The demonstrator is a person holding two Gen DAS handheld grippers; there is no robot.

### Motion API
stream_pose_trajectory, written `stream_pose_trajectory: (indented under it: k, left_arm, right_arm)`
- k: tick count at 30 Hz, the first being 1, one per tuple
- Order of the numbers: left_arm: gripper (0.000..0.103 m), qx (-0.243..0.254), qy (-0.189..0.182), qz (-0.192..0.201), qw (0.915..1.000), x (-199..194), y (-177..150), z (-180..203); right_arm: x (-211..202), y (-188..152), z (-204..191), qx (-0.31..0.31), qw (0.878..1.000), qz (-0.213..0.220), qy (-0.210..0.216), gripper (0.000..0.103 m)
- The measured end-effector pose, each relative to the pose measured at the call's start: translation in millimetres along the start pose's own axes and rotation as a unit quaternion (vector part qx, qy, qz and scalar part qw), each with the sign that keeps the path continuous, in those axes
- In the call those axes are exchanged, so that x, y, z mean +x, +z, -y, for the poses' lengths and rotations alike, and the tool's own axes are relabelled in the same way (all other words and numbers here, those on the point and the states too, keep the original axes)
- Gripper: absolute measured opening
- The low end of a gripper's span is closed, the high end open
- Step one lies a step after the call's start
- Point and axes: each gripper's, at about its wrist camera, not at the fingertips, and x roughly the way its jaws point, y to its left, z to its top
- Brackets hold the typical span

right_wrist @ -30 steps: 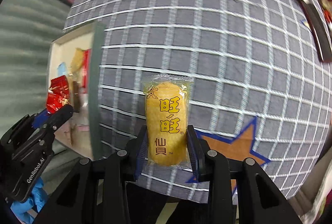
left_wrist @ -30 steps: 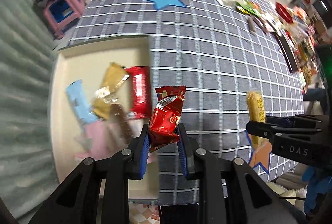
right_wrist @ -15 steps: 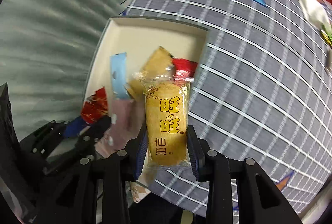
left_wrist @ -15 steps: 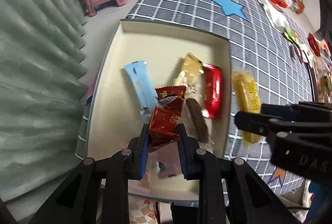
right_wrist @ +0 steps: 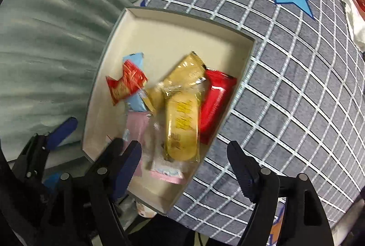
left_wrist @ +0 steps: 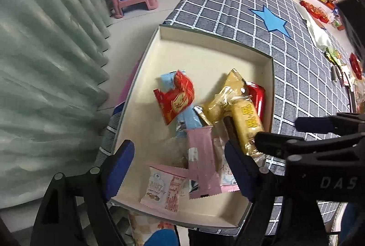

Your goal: Organize snacks

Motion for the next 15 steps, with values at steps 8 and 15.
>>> stream_pose_trajectory:
  k: [8,15]
  left_arm:
    - [0.087,-0.003,-0.012,0.026,0.9996,-19.5,0.9,-3.4]
    - [0.087,-0.011,0.007,0.008,0.9999,-20.0,-2.5,-6.7]
  right_arm:
    - [-33.1,-15.4,11.7,-0.012,0.997,0.065,-0.043,0.103]
    - [-46.9,-21.5,8.7,-0.014,0.996,0.073,-0.049,0.103]
